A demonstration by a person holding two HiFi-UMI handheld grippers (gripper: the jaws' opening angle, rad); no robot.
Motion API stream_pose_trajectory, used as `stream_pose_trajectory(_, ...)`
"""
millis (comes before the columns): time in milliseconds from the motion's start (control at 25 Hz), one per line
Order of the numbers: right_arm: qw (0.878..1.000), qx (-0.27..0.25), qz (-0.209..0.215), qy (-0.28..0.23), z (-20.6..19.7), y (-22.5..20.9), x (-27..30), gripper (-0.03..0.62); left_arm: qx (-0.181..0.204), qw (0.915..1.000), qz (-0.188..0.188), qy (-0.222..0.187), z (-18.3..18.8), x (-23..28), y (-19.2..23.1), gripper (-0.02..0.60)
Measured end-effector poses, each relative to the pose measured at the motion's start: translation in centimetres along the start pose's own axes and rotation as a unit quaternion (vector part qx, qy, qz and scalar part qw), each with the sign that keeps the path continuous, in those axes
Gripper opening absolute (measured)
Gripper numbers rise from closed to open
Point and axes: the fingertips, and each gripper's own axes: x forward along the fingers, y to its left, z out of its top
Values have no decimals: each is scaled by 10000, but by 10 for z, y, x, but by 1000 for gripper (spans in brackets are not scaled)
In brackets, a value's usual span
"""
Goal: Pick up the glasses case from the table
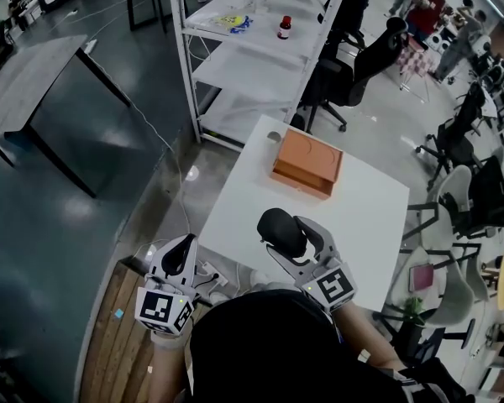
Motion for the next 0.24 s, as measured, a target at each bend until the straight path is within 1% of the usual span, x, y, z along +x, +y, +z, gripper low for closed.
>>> stream_pose_trajectory(120,9999,104,-45,61,-6,-1,-1,347,-2,10000,-25,43,-3,-1,-3,20)
stream_pose_trajectory(240,10000,69,-30,50,-5,0,-3,347,-5,10000,-6,54,-5,-3,-5,20)
